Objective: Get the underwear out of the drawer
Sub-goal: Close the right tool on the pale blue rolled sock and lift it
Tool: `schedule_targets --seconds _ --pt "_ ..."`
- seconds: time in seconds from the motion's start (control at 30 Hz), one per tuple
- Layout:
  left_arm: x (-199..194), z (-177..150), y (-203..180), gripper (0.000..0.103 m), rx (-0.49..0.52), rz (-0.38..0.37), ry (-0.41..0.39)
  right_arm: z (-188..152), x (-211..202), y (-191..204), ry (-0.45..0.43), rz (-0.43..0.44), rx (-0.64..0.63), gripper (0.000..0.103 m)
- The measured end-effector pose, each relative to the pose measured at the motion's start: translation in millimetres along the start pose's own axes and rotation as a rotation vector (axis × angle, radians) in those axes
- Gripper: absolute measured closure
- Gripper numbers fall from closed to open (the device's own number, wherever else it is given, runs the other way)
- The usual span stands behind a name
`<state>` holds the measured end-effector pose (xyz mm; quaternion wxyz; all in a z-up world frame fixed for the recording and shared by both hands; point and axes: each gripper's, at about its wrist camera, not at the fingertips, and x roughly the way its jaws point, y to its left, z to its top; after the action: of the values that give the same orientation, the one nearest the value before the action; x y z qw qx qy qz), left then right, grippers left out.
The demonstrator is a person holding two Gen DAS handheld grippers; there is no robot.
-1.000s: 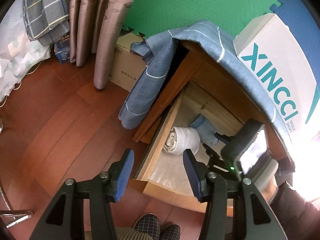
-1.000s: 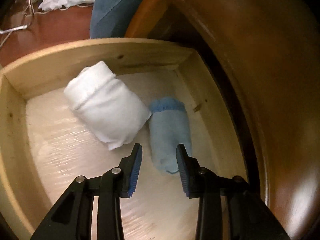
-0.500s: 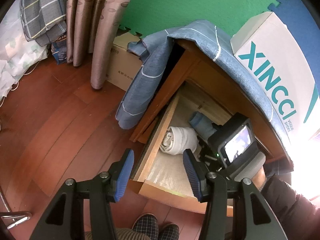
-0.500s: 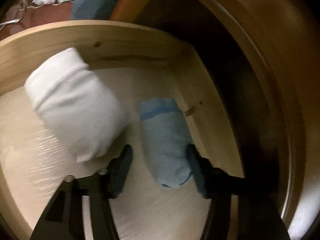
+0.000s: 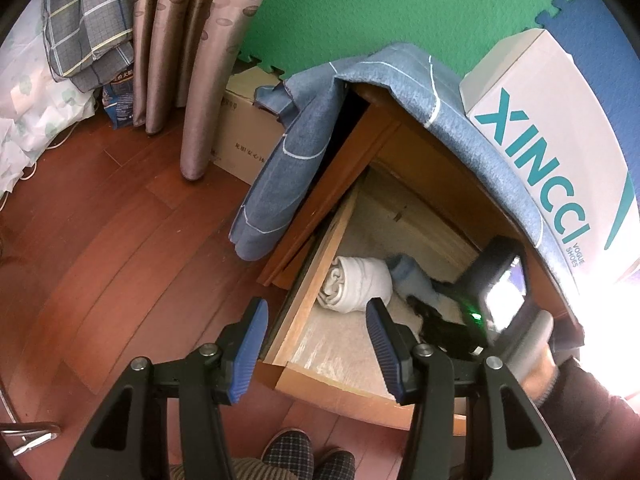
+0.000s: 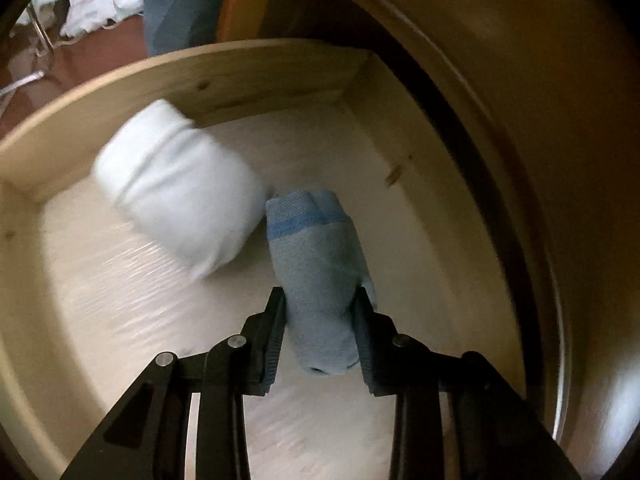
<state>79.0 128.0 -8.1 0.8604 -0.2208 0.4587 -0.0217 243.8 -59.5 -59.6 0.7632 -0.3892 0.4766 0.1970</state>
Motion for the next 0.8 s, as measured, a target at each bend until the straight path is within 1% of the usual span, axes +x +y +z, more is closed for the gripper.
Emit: schedule_targets --seconds 0.07,0.1,0.13,0.17,0.2,0.27,0.33,0.4,0.47,0.5,0.53,0.57,0.7,0.8 --pt "0 0 0 0.051 -0.002 -0.001 0.001 -4 -4 -3 0.04 0.073 0.023 0.073" --pt "0 0 1 0.051 -0.003 -0.002 0.001 -7 -6 -3 0.057 0.097 0.029 0.073" --pt "0 1 0 0.051 -0.004 -0.002 0.0 -9 -8 -2 0.064 0.104 0.026 0.071" --pt "0 1 0 0.051 -0.003 -0.002 0.0 -11 -9 -1 0.068 0.1 0.016 0.071" --pt "1 1 0 0.051 -0.002 -0.002 0.0 -12 -10 1 0.057 0.083 0.007 0.068" --pt "1 1 0 0.051 -0.002 -0.001 0.0 -12 -15 6 0.042 0.06 -0.014 0.065" --pt "2 1 -1 0.051 -0.001 0.0 0.003 -11 -15 10 0.043 0.063 -0.013 0.06" --pt "1 0 0 0.051 -0.002 0.0 0.001 -14 -12 8 0.043 0.048 -0.019 0.054" --pt "2 1 -1 0.051 -0.002 0.001 0.004 -12 -7 11 0.031 0.017 -0.035 0.054" --pt "1 0 0 0.051 -0.003 -0.001 0.003 -11 -6 14 0.023 0.024 -0.032 0.053" --pt "1 0 0 0.051 -0.003 -0.001 0.003 -11 -4 14 0.025 0.032 -0.033 0.048" --pt "0 0 0 0.051 -0.002 -0.001 0.004 -10 0 15 0.035 0.033 -0.036 0.047" --pt "-1 0 1 0.051 0.001 0.001 0.004 -11 11 7 0.057 0.061 -0.022 0.05" --pt "1 1 2 0.051 -0.002 0.001 0.008 -9 15 7 0.067 0.081 0.006 0.058"
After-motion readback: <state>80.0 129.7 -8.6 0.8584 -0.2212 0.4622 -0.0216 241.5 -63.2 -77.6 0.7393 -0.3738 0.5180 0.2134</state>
